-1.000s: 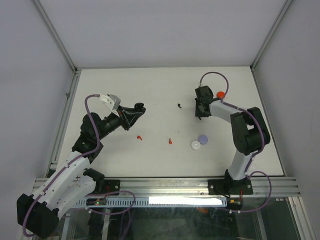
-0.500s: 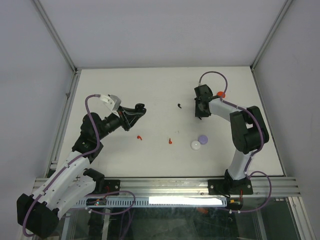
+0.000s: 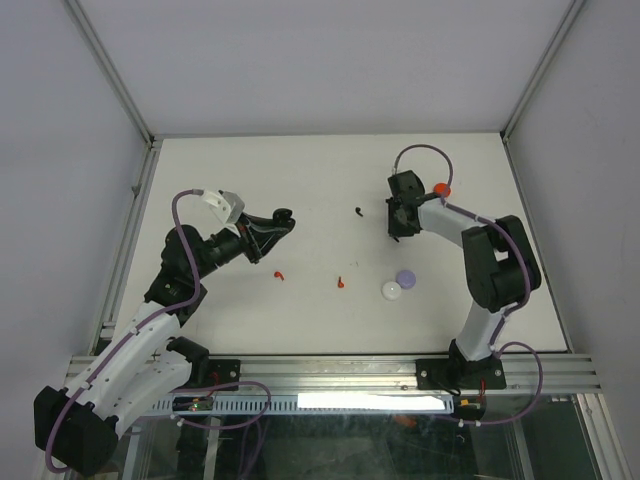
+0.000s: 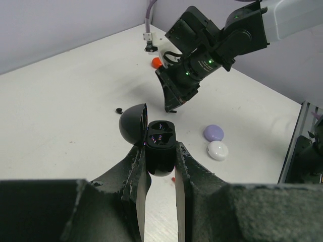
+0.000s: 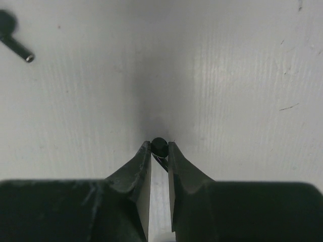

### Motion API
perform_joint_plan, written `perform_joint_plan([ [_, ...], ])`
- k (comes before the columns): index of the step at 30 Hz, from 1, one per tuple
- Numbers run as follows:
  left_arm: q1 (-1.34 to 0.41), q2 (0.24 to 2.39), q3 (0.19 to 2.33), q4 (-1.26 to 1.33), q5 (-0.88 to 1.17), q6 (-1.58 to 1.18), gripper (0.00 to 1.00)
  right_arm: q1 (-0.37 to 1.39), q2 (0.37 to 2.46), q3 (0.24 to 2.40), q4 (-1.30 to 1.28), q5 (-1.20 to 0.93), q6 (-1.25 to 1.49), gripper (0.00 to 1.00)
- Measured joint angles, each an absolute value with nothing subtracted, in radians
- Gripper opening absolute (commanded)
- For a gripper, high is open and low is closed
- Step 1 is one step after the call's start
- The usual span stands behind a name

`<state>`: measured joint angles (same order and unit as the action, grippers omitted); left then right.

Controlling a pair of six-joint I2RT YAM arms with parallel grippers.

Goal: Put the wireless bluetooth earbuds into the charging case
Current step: Pick up the earbud from the center of the board.

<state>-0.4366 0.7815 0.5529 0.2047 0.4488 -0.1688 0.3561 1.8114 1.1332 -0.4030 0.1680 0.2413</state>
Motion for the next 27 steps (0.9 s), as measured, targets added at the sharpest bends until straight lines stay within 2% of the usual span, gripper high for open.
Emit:
perform_joint_plan([
  [8,-0.437,0.789,0.54,0.292,0.514,-0.164,0.0,0.433,1.585,1.046,-0.356,0.089,0.245,0.09],
  [17,-0.437,0.852,0.521,0.445,0.572,-0.216,0.0,0.535,1.271,0.97,-0.17,-0.036,0.274,0.09],
  [27,-0.437,0.865,0.469,0.622,0.578,-0.286,0.0,0.603,1.073,0.852,0.068,-0.189,0.368,0.1],
])
